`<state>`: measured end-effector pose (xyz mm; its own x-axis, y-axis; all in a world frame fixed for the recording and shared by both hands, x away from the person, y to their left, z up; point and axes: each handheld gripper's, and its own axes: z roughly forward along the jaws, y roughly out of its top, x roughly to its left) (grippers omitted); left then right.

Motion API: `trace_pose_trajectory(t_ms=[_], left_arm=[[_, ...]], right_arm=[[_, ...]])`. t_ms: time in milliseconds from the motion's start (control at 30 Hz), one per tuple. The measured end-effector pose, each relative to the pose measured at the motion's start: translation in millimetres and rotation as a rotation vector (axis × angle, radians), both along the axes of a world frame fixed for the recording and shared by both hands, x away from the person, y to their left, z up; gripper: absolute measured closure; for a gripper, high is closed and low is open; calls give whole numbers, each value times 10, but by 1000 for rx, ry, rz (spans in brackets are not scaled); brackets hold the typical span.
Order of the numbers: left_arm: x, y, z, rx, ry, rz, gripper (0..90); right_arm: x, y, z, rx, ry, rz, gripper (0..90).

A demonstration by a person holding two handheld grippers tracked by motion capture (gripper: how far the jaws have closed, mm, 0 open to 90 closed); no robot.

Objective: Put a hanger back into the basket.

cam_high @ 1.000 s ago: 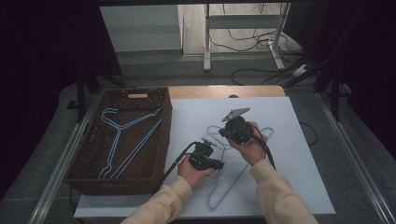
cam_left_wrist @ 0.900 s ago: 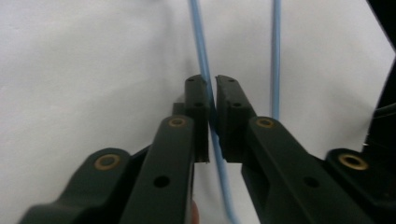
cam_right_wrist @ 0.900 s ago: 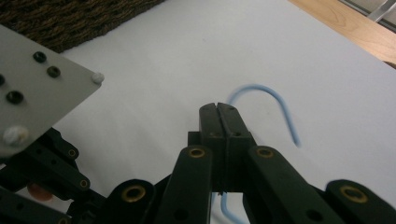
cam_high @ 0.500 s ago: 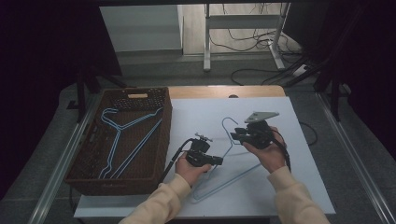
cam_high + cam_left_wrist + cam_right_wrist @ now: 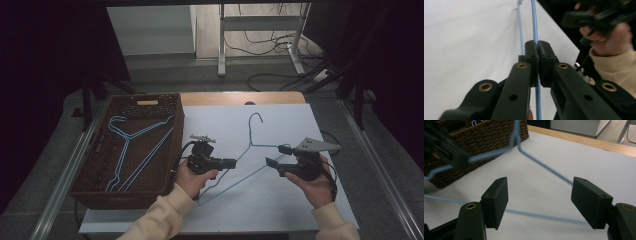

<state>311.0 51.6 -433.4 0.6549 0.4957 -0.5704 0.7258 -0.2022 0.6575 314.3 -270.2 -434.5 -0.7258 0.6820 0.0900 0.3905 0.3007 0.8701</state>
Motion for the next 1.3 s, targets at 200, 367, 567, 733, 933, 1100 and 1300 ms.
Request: trace_pose_trajectory(t_ms=[200, 367, 567, 733, 933, 1100, 1300], left_arm=[[-105, 193, 314, -34, -76, -6, 871], [-164, 523, 562, -57, -132, 40, 871], [-257, 991, 759, -75, -187, 109, 871], [-343, 1399, 844, -72, -226, 188, 871], [-388, 1899, 850, -75, -248, 282, 871], [-426, 2275, 829, -53, -258, 369, 871], [-472, 2676, 712, -64, -243, 470, 871]], right_arm=[[-45, -94, -47, 1, -6, -23, 282], [-68, -99, -78, -20, -12, -24, 267], [-69, -81, -111, -36, 1, -14, 255], [-64, -48, -146, -60, 21, -3, 244], [-45, -13, -184, -89, 35, 11, 231], [-15, -10, -230, -108, 54, 6, 215], [12, -24, -267, -123, 66, -3, 209]])
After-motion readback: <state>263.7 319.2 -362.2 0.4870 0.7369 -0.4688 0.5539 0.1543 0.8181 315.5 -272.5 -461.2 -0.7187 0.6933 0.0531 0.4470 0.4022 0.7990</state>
